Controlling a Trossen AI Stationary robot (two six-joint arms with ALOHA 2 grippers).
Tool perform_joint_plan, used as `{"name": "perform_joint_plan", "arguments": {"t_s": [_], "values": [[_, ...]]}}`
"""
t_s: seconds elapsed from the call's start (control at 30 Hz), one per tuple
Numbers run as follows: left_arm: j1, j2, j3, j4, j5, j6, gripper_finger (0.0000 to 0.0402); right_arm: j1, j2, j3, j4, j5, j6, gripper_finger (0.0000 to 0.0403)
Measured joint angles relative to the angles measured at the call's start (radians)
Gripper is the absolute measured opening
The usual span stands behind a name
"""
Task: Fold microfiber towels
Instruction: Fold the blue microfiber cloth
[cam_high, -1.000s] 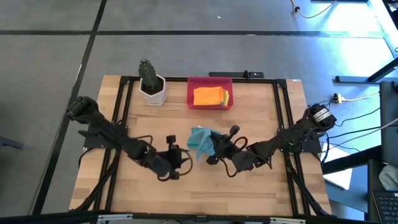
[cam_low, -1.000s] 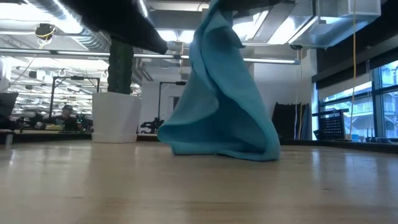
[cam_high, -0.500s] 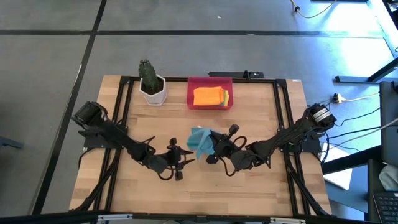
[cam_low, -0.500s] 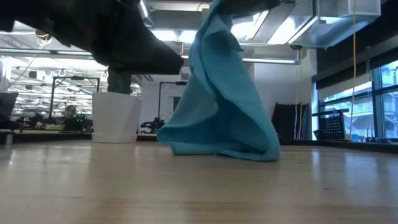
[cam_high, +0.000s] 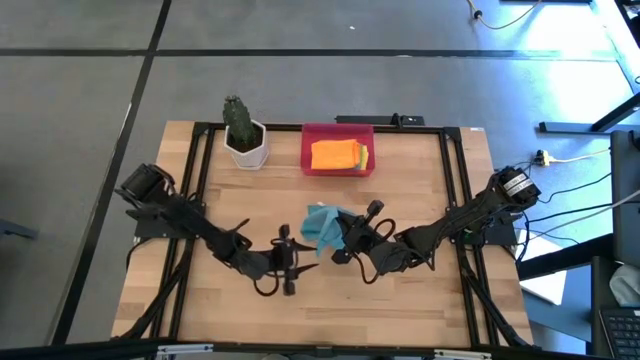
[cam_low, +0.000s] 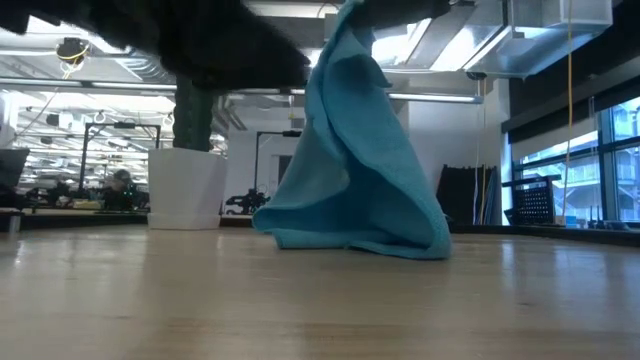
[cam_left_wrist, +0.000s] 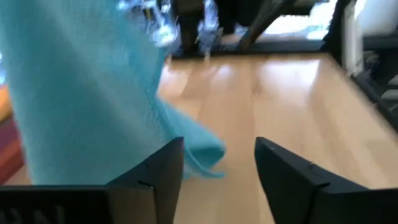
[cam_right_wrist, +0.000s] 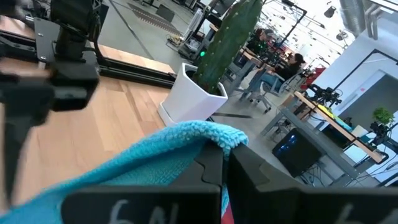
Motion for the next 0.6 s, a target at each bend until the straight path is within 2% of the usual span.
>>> {"name": "perform_joint_plan", "arguments": {"t_s": [0.2,0.33,0.6], "values": [[0.018,0.001,0.000,-0.092,-0.038,-0.088,0.0243,0.000,0.000,0.000,-0.001,-0.001,0.008,0.0009],[0.041,0.001,0.000,-0.089,-0.071,-0.195,0.0271,0.000,0.000,0.000,-0.004,-0.001,0.010,0.0009],[0.073,0.018,0.000,-0.089,-0.011,-0.342,0.0276,0.000,0.000,0.000,-0.012,-0.001,0.024,0.0010]]}}
